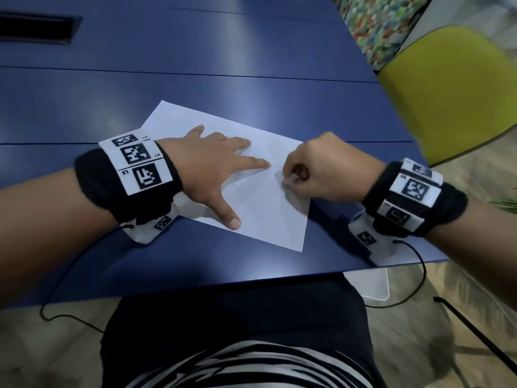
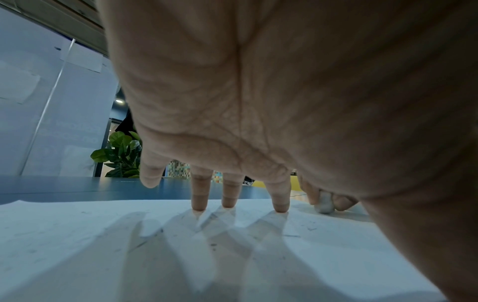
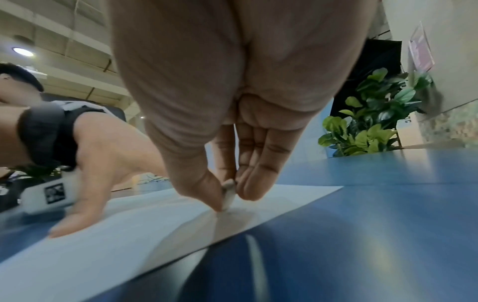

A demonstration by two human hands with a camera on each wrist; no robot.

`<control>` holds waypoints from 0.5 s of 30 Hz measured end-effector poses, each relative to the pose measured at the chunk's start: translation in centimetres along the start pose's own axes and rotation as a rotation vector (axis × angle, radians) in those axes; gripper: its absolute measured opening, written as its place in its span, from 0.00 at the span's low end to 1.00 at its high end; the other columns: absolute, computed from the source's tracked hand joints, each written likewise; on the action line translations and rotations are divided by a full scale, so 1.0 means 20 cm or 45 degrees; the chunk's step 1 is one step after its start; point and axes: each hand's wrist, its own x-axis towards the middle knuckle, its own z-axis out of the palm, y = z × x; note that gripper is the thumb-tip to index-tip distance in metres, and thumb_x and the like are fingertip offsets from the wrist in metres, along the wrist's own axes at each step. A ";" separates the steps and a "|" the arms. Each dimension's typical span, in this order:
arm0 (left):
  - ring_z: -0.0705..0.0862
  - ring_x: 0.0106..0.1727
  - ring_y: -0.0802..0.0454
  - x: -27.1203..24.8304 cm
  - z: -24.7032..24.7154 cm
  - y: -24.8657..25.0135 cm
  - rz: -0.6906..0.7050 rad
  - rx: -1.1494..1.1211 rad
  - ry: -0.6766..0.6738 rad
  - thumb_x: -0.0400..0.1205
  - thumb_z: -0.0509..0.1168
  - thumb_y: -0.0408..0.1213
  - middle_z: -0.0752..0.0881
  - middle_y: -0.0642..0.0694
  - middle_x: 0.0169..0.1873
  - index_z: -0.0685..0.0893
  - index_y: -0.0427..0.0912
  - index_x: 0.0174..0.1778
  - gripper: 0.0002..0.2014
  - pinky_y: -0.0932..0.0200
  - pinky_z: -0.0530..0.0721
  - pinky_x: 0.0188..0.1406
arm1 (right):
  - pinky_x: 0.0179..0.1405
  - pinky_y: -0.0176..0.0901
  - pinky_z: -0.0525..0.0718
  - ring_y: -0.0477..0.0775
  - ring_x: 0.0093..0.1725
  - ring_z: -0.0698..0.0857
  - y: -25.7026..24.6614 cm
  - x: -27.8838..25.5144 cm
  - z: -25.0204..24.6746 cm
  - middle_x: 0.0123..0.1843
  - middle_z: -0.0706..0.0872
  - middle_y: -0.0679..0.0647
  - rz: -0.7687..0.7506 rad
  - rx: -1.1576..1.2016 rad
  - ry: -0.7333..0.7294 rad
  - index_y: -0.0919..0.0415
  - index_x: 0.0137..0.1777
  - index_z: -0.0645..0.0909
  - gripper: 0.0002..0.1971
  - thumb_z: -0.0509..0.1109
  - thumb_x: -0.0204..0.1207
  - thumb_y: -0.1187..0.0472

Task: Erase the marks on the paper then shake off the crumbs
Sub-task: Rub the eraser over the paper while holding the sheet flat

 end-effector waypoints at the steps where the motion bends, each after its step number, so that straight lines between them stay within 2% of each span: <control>1: 0.52 0.92 0.42 0.00 0.00 0.00 -0.006 -0.004 -0.002 0.57 0.65 0.89 0.44 0.51 0.93 0.37 0.81 0.85 0.64 0.27 0.44 0.87 | 0.41 0.49 0.88 0.48 0.36 0.84 0.02 0.01 0.00 0.37 0.89 0.44 0.022 -0.002 0.014 0.49 0.47 0.91 0.07 0.72 0.74 0.57; 5: 0.52 0.92 0.41 0.00 0.00 0.00 -0.002 0.003 -0.011 0.57 0.65 0.90 0.43 0.52 0.93 0.36 0.81 0.85 0.64 0.26 0.44 0.87 | 0.39 0.48 0.83 0.51 0.38 0.80 -0.09 -0.06 0.05 0.39 0.87 0.47 -0.158 -0.050 -0.126 0.50 0.45 0.88 0.05 0.71 0.74 0.56; 7: 0.51 0.92 0.42 0.00 0.00 0.00 0.001 -0.002 -0.016 0.58 0.66 0.89 0.42 0.52 0.93 0.36 0.81 0.85 0.64 0.26 0.43 0.88 | 0.41 0.49 0.86 0.50 0.37 0.81 -0.07 -0.05 0.03 0.39 0.88 0.46 -0.117 -0.048 -0.137 0.50 0.45 0.89 0.05 0.71 0.74 0.55; 10: 0.50 0.92 0.42 0.00 0.00 0.00 -0.001 -0.004 -0.014 0.57 0.65 0.90 0.42 0.52 0.93 0.36 0.82 0.85 0.64 0.27 0.42 0.88 | 0.42 0.55 0.90 0.51 0.38 0.84 0.03 -0.01 -0.01 0.38 0.89 0.46 0.042 -0.013 -0.004 0.49 0.48 0.91 0.08 0.71 0.74 0.56; 12: 0.51 0.92 0.42 0.00 0.00 0.00 -0.005 -0.005 -0.014 0.57 0.65 0.89 0.42 0.52 0.93 0.36 0.82 0.85 0.64 0.28 0.42 0.88 | 0.43 0.55 0.89 0.52 0.38 0.84 0.01 -0.03 0.01 0.38 0.89 0.47 0.005 -0.047 -0.006 0.49 0.47 0.90 0.07 0.70 0.73 0.56; 15: 0.52 0.92 0.42 0.00 0.00 0.00 0.005 0.008 -0.001 0.57 0.65 0.90 0.43 0.51 0.93 0.36 0.81 0.85 0.64 0.27 0.44 0.88 | 0.43 0.51 0.87 0.51 0.39 0.83 -0.08 -0.10 0.05 0.39 0.88 0.46 -0.123 -0.049 -0.143 0.49 0.45 0.88 0.05 0.70 0.75 0.55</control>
